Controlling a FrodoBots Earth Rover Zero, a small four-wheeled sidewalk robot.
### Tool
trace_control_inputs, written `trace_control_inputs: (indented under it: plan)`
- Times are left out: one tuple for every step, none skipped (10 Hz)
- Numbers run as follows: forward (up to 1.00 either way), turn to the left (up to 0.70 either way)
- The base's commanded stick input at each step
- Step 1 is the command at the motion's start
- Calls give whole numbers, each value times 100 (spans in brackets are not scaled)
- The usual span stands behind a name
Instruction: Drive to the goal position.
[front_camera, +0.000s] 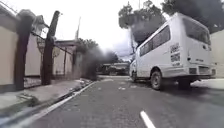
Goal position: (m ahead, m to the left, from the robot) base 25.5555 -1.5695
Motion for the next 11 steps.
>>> trace_control_inputs:
  plan:
    - [70,0]
    - [70,0]
    - [70,0]
    - [70,0]
    - [70,0]
    - [70,-3]
    - [70,-10]
    - [70,-19]
    - [70,-28]
    - [70,-34]
    - [70,-28]
